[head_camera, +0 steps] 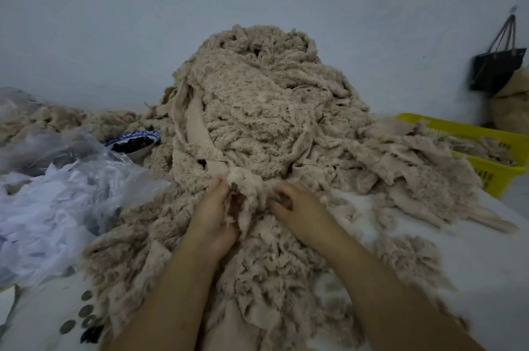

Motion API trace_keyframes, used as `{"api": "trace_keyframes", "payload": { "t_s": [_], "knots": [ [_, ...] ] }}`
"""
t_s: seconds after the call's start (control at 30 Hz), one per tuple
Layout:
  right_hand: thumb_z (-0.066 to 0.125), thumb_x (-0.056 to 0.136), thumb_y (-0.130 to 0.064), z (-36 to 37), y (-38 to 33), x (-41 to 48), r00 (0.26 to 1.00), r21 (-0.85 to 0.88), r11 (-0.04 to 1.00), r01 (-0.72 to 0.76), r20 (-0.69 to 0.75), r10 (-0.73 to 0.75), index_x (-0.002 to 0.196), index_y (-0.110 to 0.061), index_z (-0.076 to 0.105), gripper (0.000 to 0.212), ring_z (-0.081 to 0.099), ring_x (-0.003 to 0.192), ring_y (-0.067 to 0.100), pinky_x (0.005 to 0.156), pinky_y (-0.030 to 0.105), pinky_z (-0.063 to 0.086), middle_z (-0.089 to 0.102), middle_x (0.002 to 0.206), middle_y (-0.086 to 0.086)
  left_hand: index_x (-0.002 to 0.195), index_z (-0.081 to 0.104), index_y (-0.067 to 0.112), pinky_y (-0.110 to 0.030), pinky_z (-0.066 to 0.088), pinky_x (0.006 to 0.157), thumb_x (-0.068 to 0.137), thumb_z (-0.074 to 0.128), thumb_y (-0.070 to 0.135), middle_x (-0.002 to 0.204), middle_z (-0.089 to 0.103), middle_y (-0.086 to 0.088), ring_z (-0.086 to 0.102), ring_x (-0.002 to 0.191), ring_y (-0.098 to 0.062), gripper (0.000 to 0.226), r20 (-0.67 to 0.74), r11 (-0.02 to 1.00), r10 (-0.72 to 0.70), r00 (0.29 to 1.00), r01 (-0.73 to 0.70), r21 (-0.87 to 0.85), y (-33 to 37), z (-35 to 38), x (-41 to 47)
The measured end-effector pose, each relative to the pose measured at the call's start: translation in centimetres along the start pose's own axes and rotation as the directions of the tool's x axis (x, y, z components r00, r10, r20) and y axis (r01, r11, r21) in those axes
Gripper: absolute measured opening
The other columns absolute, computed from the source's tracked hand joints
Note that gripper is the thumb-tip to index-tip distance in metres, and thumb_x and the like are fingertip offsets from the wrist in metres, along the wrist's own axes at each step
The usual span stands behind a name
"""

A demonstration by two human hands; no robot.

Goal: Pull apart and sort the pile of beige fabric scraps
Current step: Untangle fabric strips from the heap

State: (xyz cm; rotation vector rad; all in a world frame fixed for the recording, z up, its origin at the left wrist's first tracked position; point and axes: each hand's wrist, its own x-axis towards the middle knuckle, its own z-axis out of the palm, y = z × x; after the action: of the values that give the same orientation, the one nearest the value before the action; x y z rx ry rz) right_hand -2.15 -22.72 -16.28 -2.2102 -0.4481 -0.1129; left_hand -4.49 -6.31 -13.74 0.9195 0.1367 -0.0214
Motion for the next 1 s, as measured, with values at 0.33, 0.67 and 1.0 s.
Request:
{"api": "trace_keyframes", "payload": {
  "t_s": [0.33, 0.67, 1.0],
  "knots": [
    [0.049, 0.098, -0.035, -2.1, 0.2, -0.4, 0.96, -0.136, 0.982, -0.135, -0.264, 0.095, 0.081, -0.013, 0.06, 0.03, 0.05, 0.088, 0.019, 0.074, 0.034, 0.041, 0.055, 0.09, 0.002, 0.094, 0.075, -0.001, -0.032, 0.062, 0.074, 0.085, 0.056, 0.012, 0.099, 0.075, -0.014, 0.075, 0.083, -0.022, 0.025, 0.036, 0.895, 0.07, 0.997, -0.047, -0.443, 1.7, -0.8, -0.2],
    [0.057, 0.094, -0.034, 0.5, -2.2, -0.9, 0.987, -0.243, 0.958, 0.151, -0.024, -0.162, 0.069, -0.033, 0.031, 0.036, 0.046, 0.078, 0.02, 0.066, 0.035, 0.033, 0.042, 0.072, -0.007, 0.077, 0.079, 0.007, -0.027, 0.061, 0.067, 0.084, 0.059, 0.016, 0.087, 0.075, -0.005, 0.072, 0.076, -0.014, 0.023, 0.17, 0.909, 0.123, 0.978, -0.042, -0.415, 2.1, -0.5, -1.0],
    [0.046, 0.096, -0.028, -1.7, -0.1, -0.2, 0.904, 0.064, 0.987, -0.146, -0.397, 0.159, 0.108, -0.025, 0.054, 0.015, 0.055, 0.085, 0.026, 0.067, 0.036, 0.043, 0.059, 0.087, 0.005, 0.088, 0.065, 0.008, -0.035, 0.045, 0.11, 0.103, 0.051, 0.022, 0.095, 0.074, -0.002, 0.068, 0.103, -0.013, 0.024, -0.136, 0.892, 0.256, 0.957, -0.288, -0.349, 2.8, -1.3, 0.5]
  ]
}}
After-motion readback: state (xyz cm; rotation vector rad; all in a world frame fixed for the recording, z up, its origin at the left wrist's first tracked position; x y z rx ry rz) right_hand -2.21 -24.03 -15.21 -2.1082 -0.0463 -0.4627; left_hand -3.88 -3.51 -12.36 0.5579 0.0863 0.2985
